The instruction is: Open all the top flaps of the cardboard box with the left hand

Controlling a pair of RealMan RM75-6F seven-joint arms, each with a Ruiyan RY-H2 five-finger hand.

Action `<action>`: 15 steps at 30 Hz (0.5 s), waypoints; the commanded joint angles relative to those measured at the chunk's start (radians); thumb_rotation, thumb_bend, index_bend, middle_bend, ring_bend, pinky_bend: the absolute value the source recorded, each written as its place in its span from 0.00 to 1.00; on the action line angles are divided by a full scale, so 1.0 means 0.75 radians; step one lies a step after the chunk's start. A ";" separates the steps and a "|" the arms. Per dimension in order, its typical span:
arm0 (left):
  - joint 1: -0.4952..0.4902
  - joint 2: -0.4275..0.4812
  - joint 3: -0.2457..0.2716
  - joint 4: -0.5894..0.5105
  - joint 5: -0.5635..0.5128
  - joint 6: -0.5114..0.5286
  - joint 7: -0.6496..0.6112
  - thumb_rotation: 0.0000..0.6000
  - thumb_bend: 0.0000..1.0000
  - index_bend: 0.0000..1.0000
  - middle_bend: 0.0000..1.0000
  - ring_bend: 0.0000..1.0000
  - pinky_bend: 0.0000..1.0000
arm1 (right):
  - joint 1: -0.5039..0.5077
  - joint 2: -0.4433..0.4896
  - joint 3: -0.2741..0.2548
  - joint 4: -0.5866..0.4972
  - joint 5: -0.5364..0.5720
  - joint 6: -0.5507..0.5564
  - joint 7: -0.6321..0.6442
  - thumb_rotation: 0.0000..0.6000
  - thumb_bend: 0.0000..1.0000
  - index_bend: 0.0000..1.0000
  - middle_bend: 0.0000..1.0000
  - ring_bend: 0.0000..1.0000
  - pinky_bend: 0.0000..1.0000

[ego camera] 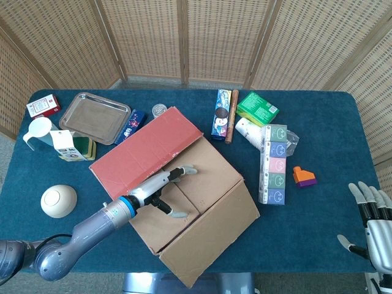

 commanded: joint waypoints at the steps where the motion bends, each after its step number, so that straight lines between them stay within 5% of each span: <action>1: -0.009 0.009 0.001 -0.018 -0.046 0.032 0.043 1.00 0.00 0.10 0.00 0.00 0.07 | -0.001 0.000 0.000 0.000 -0.001 0.002 0.000 1.00 0.00 0.00 0.00 0.00 0.00; 15: 0.007 0.088 -0.039 -0.081 -0.133 0.104 0.165 1.00 0.00 0.11 0.00 0.00 0.06 | 0.002 0.012 -0.007 -0.004 -0.007 -0.007 0.028 1.00 0.00 0.00 0.00 0.00 0.00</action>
